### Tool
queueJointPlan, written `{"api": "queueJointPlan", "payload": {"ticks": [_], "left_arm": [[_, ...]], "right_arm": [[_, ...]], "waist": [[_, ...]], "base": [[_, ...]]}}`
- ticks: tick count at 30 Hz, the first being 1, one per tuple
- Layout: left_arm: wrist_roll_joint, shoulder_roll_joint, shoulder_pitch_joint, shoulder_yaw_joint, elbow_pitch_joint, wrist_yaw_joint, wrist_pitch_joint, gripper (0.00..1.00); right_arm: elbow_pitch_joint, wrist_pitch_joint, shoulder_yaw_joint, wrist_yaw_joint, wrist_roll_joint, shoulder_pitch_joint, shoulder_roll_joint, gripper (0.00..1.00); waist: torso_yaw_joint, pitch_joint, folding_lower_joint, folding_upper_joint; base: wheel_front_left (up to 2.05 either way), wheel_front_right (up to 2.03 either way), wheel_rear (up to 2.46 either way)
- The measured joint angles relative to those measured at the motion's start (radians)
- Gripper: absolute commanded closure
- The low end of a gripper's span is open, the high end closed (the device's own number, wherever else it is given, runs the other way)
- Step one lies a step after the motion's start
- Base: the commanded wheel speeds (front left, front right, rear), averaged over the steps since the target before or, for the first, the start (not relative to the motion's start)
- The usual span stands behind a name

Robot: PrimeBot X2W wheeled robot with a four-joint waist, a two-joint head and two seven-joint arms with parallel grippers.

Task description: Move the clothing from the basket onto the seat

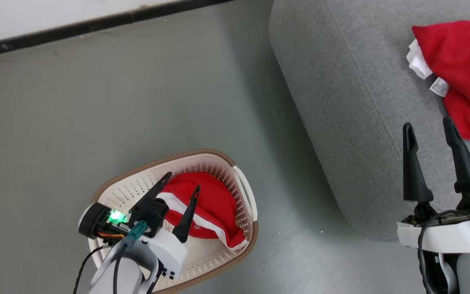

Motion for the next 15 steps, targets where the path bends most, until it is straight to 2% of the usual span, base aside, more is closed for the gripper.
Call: {"api": "queueJointPlan", "payload": {"ticks": [15], "left_arm": [[0.033, -0.008, -0.083, -0.041, 0.093, -0.022, 0.027, 0.0]], "right_arm": [[0.009, -0.023, -0.015, 0.0, 0.018, -0.084, 0.0, 0.0]], "waist": [[-0.016, 0.137, 0.0, 0.0]], "base": [[0.0, 0.0, 0.0]]}}
